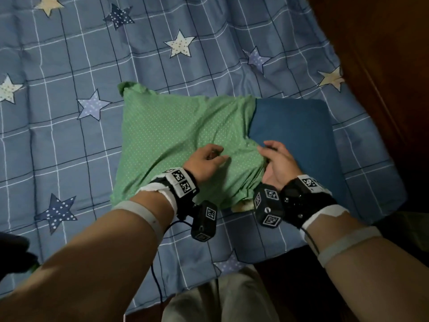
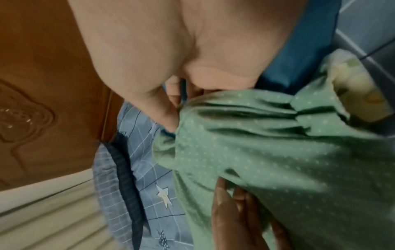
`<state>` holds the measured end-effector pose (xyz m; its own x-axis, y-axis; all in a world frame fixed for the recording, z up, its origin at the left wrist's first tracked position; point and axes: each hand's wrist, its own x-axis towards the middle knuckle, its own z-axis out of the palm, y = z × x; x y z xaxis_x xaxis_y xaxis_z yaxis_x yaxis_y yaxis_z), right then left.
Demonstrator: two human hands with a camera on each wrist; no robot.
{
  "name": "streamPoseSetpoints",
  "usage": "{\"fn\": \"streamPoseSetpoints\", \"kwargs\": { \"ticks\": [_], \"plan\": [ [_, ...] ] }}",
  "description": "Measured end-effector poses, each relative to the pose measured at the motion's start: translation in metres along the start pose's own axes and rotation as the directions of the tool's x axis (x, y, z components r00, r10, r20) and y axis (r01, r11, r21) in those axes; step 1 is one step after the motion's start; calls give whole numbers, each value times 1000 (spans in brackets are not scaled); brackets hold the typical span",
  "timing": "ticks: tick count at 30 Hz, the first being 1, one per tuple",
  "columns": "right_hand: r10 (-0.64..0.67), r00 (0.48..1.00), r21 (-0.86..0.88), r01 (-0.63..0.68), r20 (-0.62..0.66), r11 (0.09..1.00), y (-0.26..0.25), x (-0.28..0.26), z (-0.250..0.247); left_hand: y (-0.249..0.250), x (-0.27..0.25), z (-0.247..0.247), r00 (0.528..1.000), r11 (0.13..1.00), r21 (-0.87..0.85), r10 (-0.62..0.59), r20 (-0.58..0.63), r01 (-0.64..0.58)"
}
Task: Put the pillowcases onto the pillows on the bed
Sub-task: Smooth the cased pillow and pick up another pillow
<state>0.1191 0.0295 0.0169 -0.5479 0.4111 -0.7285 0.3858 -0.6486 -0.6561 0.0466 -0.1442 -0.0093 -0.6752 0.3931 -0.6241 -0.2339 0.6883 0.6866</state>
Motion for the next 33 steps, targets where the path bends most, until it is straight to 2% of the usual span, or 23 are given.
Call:
{"fn": "streamPoseSetpoints", "kwargs": {
  "ticks": [2,4,5,6,7,9,10,11,12,14,15,16,19,20,21,22,23,25,26,28,30,31,33],
  "plan": [
    [66,996,-78,-62,61,995,-3,2,-8,0,3,2,1000,999,27,-23,17,23],
    [186,966,-361,-111,179,926,-6,0,-11,2,5,5,1000,994,102,-31,6,30],
    [219,948,-440,-100,229,893,-9,0,-10,3,6,7,999,987,156,-33,1,32],
    [207,943,-431,-79,259,899,-13,0,-9,5,7,9,999,979,199,-32,-9,33],
    [131,956,-351,-31,263,936,-18,2,-7,7,8,10,999,970,241,-34,-21,38],
    [-127,982,-174,150,141,973,-30,9,-9,10,10,11,998,961,268,-56,-36,64],
    [-222,973,-172,229,59,958,-35,11,-13,12,11,11,998,964,256,-63,-31,69],
    [-258,966,-227,253,9,940,-35,13,-18,11,12,11,997,966,247,-70,-22,73],
    [-229,974,-290,219,1,932,-33,13,-22,10,12,12,998,966,249,-68,-13,69],
    [-42,999,-435,40,5,900,-15,16,-34,9,9,12,998,971,233,-51,-28,56],
    [45,999,-535,-34,6,844,-6,15,-39,8,7,11,998,972,228,-47,-46,57],
    [96,995,-667,-49,33,743,2,13,-45,8,4,11,996,967,240,-74,-51,84],
    [264,954,-934,40,141,354,27,7,-64,-3,-7,17,960,921,301,-275,50,248],
    [319,935,-952,59,159,300,37,3,-70,-10,-14,22,922,912,236,-369,115,335],
    [352,921,-956,62,165,286,48,-1,-75,-16,-23,28,861,888,120,-461,216,445],
    [347,923,-948,57,170,313,59,-4,-80,-21,-35,33,794,838,17,-523,311,545],
    [308,938,-939,47,158,340,70,-5,-85,-30,-45,38,740,794,-28,-552,384,607],
    [160,980,-930,51,116,363,94,-5,-90,-45,-60,46,695,757,-17,-591,409,653],
    [84,993,-936,45,79,350,104,-4,-91,-54,-63,50,701,738,-77,-596,391,671],
    [-4,1000,-923,30,31,383,120,-7,-93,-64,-66,60,721,598,-403,-575,387,693],
    [-7,1000,-904,26,25,428,132,-9,-97,-73,-61,65,789,437,-713,-555,265,548],
    [-4,999,-900,38,41,435,138,-11,-98,-75,-58,64,798,375,-796,-564,211,476],
    [-76,995,-876,91,63,474,141,-20,-94,-77,-50,59,809,322,-862,-567,156,392]
  ]
}}
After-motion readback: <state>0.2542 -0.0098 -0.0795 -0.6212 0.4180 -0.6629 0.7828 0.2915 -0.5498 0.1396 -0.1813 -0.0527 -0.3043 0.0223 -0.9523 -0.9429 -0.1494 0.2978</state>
